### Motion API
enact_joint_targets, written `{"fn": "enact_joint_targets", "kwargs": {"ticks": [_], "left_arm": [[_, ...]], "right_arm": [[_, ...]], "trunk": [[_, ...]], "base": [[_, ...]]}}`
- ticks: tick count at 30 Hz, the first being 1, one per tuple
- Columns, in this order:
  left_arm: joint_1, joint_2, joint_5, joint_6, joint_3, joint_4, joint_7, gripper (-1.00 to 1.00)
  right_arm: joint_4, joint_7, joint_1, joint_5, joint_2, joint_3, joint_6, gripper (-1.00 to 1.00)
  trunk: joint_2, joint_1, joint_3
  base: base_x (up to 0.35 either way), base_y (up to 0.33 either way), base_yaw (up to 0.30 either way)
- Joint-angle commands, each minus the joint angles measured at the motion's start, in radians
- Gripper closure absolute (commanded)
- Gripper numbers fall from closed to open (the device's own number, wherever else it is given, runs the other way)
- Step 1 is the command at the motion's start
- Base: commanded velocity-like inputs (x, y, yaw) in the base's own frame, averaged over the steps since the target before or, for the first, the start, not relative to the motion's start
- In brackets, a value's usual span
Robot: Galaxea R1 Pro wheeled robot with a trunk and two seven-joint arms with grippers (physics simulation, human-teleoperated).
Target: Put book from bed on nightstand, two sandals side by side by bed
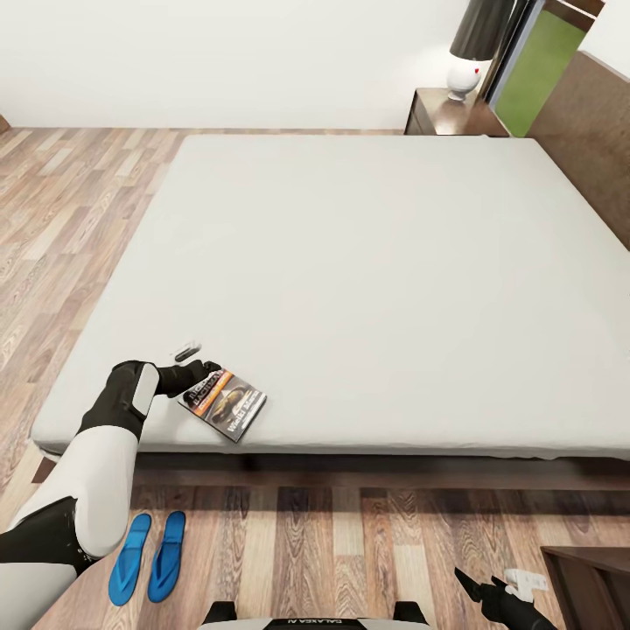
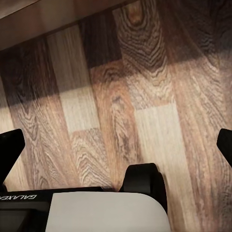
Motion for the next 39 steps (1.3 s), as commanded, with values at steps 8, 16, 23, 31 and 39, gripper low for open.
{"fn": "enact_joint_targets", "kwargs": {"ticks": [8, 16, 23, 31, 39], "left_arm": [[0.0, 0.0, -0.001, 0.008, 0.003, 0.0, 0.004, -1.0], [0.0, 0.0, -0.001, 0.008, 0.003, 0.0, 0.004, -1.0], [0.0, 0.0, -0.001, 0.008, 0.003, 0.0, 0.004, -1.0], [0.0, 0.0, -0.001, 0.008, 0.003, 0.0, 0.004, -1.0], [0.0, 0.0, -0.001, 0.008, 0.003, 0.0, 0.004, -1.0]], "right_arm": [[0.005, 0.006, -0.002, 0.0, 0.0, -0.005, -0.005, -1.0], [0.005, 0.006, -0.002, 0.001, 0.0, -0.005, -0.005, -1.0], [0.005, 0.006, -0.002, 0.001, 0.0, -0.005, -0.004, -1.0], [0.005, 0.006, -0.002, 0.002, 0.0, -0.005, -0.004, -1.0], [0.005, 0.006, -0.002, 0.002, 0.0, -0.004, -0.005, -1.0]], "trunk": [[0.0, 0.0, -0.001], [0.0, 0.0, -0.001], [0.0, 0.0, -0.001], [0.0, 0.0, -0.001], [0.0, 0.0, -0.001]], "base": [[0.0, 0.0, 0.0], [0.0, 0.0, 0.0], [0.0, 0.0, -0.087], [0.0, 0.0, -0.077], [0.0, 0.0, -0.002]]}}
